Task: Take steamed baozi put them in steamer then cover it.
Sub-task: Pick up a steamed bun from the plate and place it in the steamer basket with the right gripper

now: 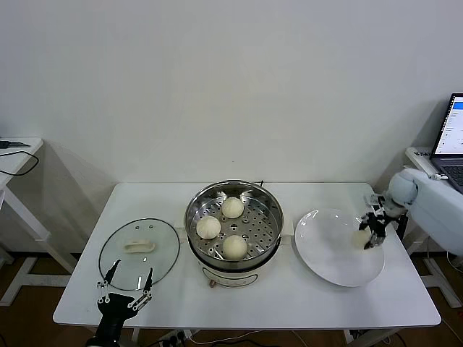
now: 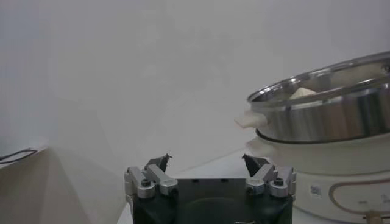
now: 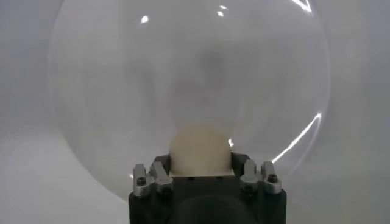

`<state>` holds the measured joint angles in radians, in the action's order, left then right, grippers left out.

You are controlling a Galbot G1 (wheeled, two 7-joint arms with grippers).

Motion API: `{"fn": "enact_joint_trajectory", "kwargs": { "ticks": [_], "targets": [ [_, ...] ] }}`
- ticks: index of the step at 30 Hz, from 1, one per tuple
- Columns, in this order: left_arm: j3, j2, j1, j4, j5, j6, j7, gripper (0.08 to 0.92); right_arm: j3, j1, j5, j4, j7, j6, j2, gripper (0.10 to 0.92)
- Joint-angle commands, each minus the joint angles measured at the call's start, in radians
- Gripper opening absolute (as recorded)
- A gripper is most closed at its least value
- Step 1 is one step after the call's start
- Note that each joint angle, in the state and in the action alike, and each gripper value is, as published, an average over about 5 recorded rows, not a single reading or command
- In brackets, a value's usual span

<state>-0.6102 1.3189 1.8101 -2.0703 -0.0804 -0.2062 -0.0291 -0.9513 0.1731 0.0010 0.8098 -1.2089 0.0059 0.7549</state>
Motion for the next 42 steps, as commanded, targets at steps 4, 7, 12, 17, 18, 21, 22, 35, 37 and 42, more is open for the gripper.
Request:
{"fn": "enact_joint_trajectory", "kwargs": {
  "ticks": [4, 7, 12, 17, 18, 21, 22, 35, 37, 42],
  "targets": [
    [0.015, -0.008, -0.005, 0.000, 0.001, 0.001, 0.000, 0.823, -0.335, 0.484, 0.300, 0.188, -0.172, -0.045, 0.074, 0.645],
    [0.014, -0.010, -0.009, 0.003, 0.001, 0.000, 0.000, 0.823, -0.433, 0.603, 0.449, 0.273, -0.164, -0.095, 0.132, 0.645],
    [0.020, -0.011, -0.014, 0.000, 0.001, -0.001, -0.001, 0.823, -0.517, 0.705, 0.599, 0.382, -0.110, -0.165, 0.252, 0.645],
    [0.022, -0.012, -0.012, -0.005, 0.001, -0.004, -0.001, 0.823, -0.571, 0.726, 0.642, 0.439, -0.058, -0.208, 0.352, 0.644],
    [0.022, -0.013, -0.013, -0.005, 0.000, -0.004, -0.001, 0.823, -0.579, 0.722, 0.643, 0.445, -0.047, -0.214, 0.366, 0.644],
    [0.023, -0.016, -0.018, -0.002, -0.003, -0.005, -0.002, 0.823, -0.609, 0.701, 0.637, 0.461, -0.014, -0.229, 0.402, 0.640],
    [0.024, -0.017, -0.019, -0.002, -0.004, -0.005, -0.002, 0.823, -0.618, 0.692, 0.631, 0.466, -0.006, -0.233, 0.410, 0.638],
    [0.016, -0.015, -0.023, 0.000, -0.006, -0.007, -0.005, 0.823, -0.669, 0.590, 0.569, 0.473, 0.058, -0.259, 0.445, 0.636],
    [0.016, -0.014, -0.024, 0.000, -0.005, -0.006, -0.005, 0.823, -0.665, 0.573, 0.564, 0.459, 0.068, -0.260, 0.451, 0.636],
    [0.013, -0.013, -0.023, 0.000, -0.004, -0.007, -0.005, 0.823, -0.654, 0.535, 0.548, 0.414, 0.080, -0.262, 0.470, 0.636]
  ]
}}
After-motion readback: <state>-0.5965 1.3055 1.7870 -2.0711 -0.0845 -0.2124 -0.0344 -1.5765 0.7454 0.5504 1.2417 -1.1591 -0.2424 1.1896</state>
